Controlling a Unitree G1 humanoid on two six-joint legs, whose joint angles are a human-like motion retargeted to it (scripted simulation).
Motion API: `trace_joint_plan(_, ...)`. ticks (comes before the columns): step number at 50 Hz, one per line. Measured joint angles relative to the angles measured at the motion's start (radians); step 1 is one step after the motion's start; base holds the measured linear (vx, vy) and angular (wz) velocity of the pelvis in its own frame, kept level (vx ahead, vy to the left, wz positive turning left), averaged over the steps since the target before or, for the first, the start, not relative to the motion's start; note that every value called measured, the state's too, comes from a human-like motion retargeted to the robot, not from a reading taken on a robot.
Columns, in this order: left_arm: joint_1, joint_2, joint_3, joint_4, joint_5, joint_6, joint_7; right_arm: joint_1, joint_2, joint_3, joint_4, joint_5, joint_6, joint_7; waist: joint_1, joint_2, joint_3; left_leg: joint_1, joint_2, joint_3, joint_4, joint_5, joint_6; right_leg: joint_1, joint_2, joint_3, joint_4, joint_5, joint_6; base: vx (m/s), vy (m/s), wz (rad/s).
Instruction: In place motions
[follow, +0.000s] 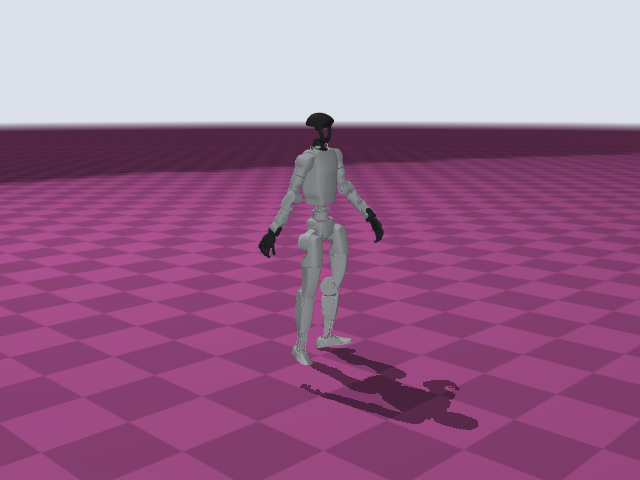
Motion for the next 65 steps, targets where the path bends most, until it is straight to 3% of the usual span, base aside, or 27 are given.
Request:
trace_joint_plan(5,0.124,-0.037,0.009,0.279,0.020,0.009,0.054,-0.116,0.041,0.069,0.000,0.042,-0.062,0.013,0.037,0.004,-0.017,0.015,-0.004,-0.002,-0.007,0.001,0.002,0.002,0.002,0.005,0.003,-0.001,0.003,0.04,0.01,0.04)
trace_joint_plan(11,0.309,-0.021,0.177,0.709,0.044,0.150,0.064,-0.356,0.093,0.242,-0.111,0.004,-0.127,0.059,0.069,-0.002,-0.007,0.056,-0.007,0.028,-0.021,0.001,-0.004,-0.006,0.006,0.045,0.014,0.004,0.002,0.01,-0.04,-0.31)
trace_joint_plan(14,0.489,-0.009,0.243,0.734,-0.006,0.205,0.033,-0.470,0.129,0.328,-0.238,-0.047,-0.139,0.085,0.057,-0.001,-0.003,0.071,-0.001,0.051,-0.028,0.001,-0.009,-0.018,0.014,0.075,0.020,0.007,-0.001,0.01,-0.06,-0.45)
trace_joint_plan(19,0.723,-0.027,0.326,0.734,0.060,0.166,0.028,-0.585,0.181,0.449,-0.473,-0.058,-0.184,0.094,0.021,0.013,-0.009,0.079,0.013,0.083,-0.035,0.001,-0.014,-0.044,0.032,0.119,0.029,0.010,-0.001,-0.02,-0.01,-0.39)
trace_joint_plan(23,0.793,-0.038,0.328,0.734,0.091,0.204,0.047,-0.614,0.197,0.485,-0.605,-0.037,-0.233,0.079,0.004,0.012,-0.014,0.075,0.017,0.085,-0.035,0.001,-0.014,-0.050,0.035,0.122,0.031,0.009,0.000,0.00,0.00,0.00)
trace_joint_plan(31,0.568,-0.017,0.197,0.723,0.078,0.185,0.076,-0.497,0.157,0.493,-0.556,-0.115,-0.234,0.085,0.005,-0.009,-0.037,0.057,0.012,0.067,-0.028,-0.001,-0.010,-0.042,0.027,0.095,0.025,0.006,0.004,0.00,0.00,-0.04)
trace_joint_plan(34,0.411,-0.011,0.136,0.679,0.052,0.178,0.109,-0.410,0.133,0.452,-0.439,-0.158,-0.210,0.105,0.157,-0.013,-0.022,0.024,0.001,0.194,-0.027,0.021,0.043,-0.049,0.048,0.220,0.016,0.026,-0.005,-0.02,-0.03,-1.87)
trace_joint_plan(35,0.357,-0.009,0.110,0.661,0.045,0.180,0.113,-0.377,0.125,0.425,-0.391,-0.172,-0.199,0.109,0.152,-0.012,-0.027,0.039,-0.001,0.177,-0.038,0.015,0.035,-0.047,0.049,0.201,0.015,0.025,-0.003,-0.05,-0.05,2.34)
trace_joint_plan(37,0.254,-0.019,0.071,0.606,0.031,0.174,0.081,-0.318,0.110,0.345,-0.275,-0.198,-0.169,0.112,-0.049,-0.029,-0.049,0.027,0.004,-0.033,0.001,-0.016,-0.013,-0.007,-0.002,-0.023,0.015,0.001,0.023,-0.06,-0.05,3.59)
trace_joint_plan(41,0.105,-0.053,0.071,0.448,-0.019,0.136,-0.020,-0.212,0.072,0.193,-0.050,-0.185,-0.079,0.122,-0.008,-0.021,-0.048,0.014,-0.006,-0.004,-0.007,-0.010,0.009,-0.006,0.008,0.004,0.007,0.008,0.022,-0.02,-0.01,0.06)
trace_joint_plan(45,-0.016,-0.086,0.074,0.305,-0.065,0.084,-0.008,-0.064,0.012,0.064,0.000,-0.098,0.023,0.138,-0.012,-0.016,-0.042,0.003,-0.012,-0.021,0.000,-0.014,0.009,-0.003,0.002,-0.008,0.003,0.010,0.023,0.00,0.00,0.00)
trace_joint_plan(51,-0.072,-0.080,0.052,0.165,-0.077,0.012,0.044,0.066,-0.021,-0.026,0.000,-0.015,0.046,0.040,-0.011,-0.008,-0.028,0.005,-0.017,-0.022,0.003,-0.016,0.006,-0.002,-0.003,-0.006,0.003,0.011,0.020,0.00,0.00,0.00)
trace_joint_plan(58,0.044,-0.060,0.043,0.207,-0.047,-0.004,0.015,-0.001,0.006,0.048,0.000,-0.002,0.052,0.034,0.002,0.010,-0.027,0.017,-0.010,-0.011,-0.002,-0.014,0.006,-0.007,0.008,0.010,0.006,0.011,0.015,0.00,0.00,0.00)
trace_joint_plan(65,0.255,-0.042,0.125,0.548,0.053,0.078,0.055,-0.297,0.091,0.365,0.000,-0.041,0.007,0.013,0.030,0.016,-0.026,0.050,0.000,0.020,-0.017,-0.004,0.004,-0.011,0.023,0.042,0.012,0.008,0.007,0.01,-0.01,-0.08)
